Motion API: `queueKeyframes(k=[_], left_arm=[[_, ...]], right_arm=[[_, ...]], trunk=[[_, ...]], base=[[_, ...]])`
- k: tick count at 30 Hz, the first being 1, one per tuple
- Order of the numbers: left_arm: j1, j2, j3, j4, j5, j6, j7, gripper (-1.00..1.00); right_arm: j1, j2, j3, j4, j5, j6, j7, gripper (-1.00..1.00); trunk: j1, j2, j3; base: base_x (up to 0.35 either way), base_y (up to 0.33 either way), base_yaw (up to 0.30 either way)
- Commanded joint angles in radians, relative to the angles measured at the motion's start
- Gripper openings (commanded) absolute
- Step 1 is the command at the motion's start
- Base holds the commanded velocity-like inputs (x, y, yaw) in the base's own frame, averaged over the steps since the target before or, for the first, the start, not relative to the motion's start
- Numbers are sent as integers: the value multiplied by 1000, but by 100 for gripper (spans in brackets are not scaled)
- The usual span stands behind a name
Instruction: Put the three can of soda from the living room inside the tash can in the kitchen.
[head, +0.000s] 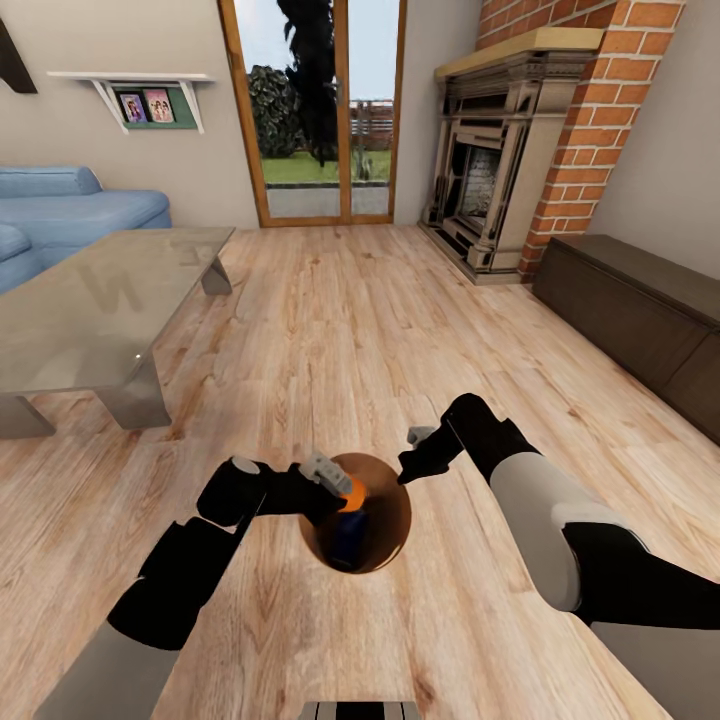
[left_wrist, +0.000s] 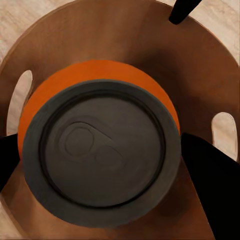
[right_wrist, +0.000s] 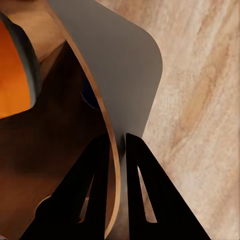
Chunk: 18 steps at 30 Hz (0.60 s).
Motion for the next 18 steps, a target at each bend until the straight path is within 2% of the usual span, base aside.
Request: queueKeyframes(k=[1, 6, 13, 18], left_arm=[[0, -2, -1, 4, -8, -5, 10, -100], [1, -16, -19, 46, -21, -42, 29, -100], [0, -56, -33, 109, -24, -66, 33, -100], [0, -62, -43, 187, -24, -110, 41, -100]], right_arm=[[0, 0, -5, 0, -32, 15, 5, -100], [0, 6, -5, 0, -32, 15, 5, -100], [0, 10, -5, 0, -31, 15, 5, -100], [0, 12, -4, 0, -31, 15, 5, -100]], trunk=[[0, 0, 0], [0, 0, 0], [0, 0, 0], [0, 0, 0]], base=[[0, 0, 0], [0, 0, 0], [0, 0, 0], [0, 0, 0]])
